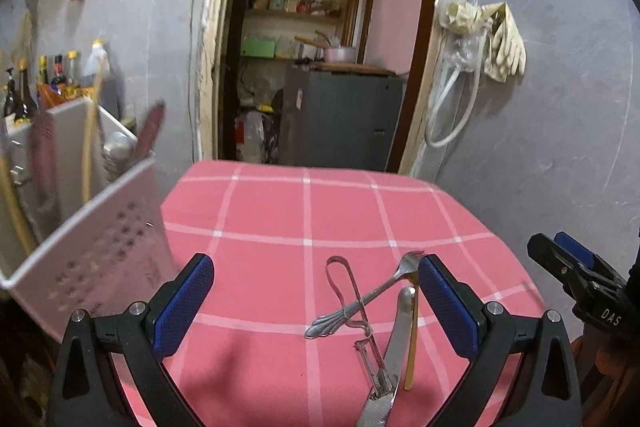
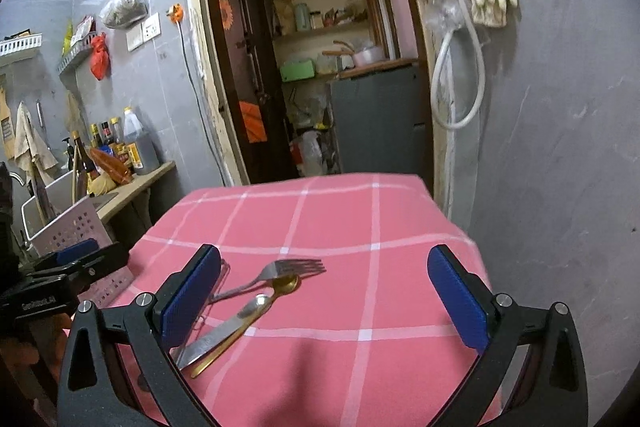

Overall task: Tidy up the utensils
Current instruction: 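Move both tools back over the remaining utensils, then grasp the metal tongs with the left tool while the right tool grasps a spoon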

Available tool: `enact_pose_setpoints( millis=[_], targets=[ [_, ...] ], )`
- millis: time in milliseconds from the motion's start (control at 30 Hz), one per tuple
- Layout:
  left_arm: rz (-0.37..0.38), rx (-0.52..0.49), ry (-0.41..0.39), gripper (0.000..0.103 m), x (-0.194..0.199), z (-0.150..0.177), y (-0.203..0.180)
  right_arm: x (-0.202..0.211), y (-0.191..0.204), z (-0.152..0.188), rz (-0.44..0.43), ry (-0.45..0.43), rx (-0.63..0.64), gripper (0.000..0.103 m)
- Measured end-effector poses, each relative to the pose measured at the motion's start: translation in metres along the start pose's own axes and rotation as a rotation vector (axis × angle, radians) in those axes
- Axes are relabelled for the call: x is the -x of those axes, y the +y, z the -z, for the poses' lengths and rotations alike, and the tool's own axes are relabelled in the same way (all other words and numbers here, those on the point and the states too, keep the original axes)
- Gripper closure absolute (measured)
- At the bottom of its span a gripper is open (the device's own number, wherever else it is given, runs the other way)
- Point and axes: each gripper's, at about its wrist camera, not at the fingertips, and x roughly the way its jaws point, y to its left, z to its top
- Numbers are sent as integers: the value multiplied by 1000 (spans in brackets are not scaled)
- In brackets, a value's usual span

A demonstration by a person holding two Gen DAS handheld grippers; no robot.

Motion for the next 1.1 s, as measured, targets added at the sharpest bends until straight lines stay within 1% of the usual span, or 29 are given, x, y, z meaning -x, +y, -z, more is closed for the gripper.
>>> enact_pose_setpoints(
  millis=[100, 200, 267, 300, 333, 367, 400, 433, 467, 500, 533, 700, 800, 867, 900, 967, 1033, 1067, 1100],
  targets=[
    [32, -5, 53, 0, -18, 0, -2, -15, -4, 6, -37, 44, -20, 1],
    [82, -8, 108, 1, -34, 1, -2, -30, -5, 8, -79, 94, -38, 2],
    [109, -2, 139, 6, -43, 1, -1, -42, -6, 12, -99, 138, -47, 3],
    [128, 5, 160, 9, -49, 2, 0, -47, -6, 14, -113, 163, -52, 7],
    [138, 13, 179, 16, -54, 2, 0, -54, -6, 16, -125, 185, -57, 11],
    [145, 20, 195, 20, -59, 2, 2, -61, -5, 18, -129, 210, -58, 19],
    [155, 29, 215, 22, -65, 2, 2, -67, -5, 21, -131, 233, -58, 28],
    [163, 38, 232, 25, -71, 2, 3, -71, -4, 23, -134, 250, -59, 31],
    [167, 43, 241, 28, -75, 2, 3, -77, -3, 25, -140, 267, -61, 37],
    [170, 48, 253, 29, -80, 3, 3, -82, -2, 27, -142, 285, -59, 41],
    [172, 49, 262, 30, -84, 3, 3, -86, -1, 29, -146, 299, -58, 43],
    [182, 46, 295, 36, -98, 8, 0, -108, 6, 38, -170, 382, -57, 61],
    [191, 48, 332, 45, -106, 11, -1, -119, 10, 42, -180, 423, -53, 69],
    [195, 54, 356, 52, -111, 12, -1, -128, 15, 42, -188, 451, -36, 71],
    [191, 51, 354, 53, -112, 12, -1, -133, 19, 41, -192, 457, -24, 73],
    [193, 47, 366, 62, -116, 11, -2, -138, 22, 39, -206, 470, -15, 76],
    [191, 35, 384, 66, -121, 8, -5, -146, 27, 37, -224, 485, -2, 78],
    [186, 24, 397, 70, -124, 6, -6, -148, 29, 36, -232, 490, 0, 81],
    [180, 15, 409, 71, -126, 4, -8, -149, 30, 35, -238, 497, 1, 88]
  ],
)
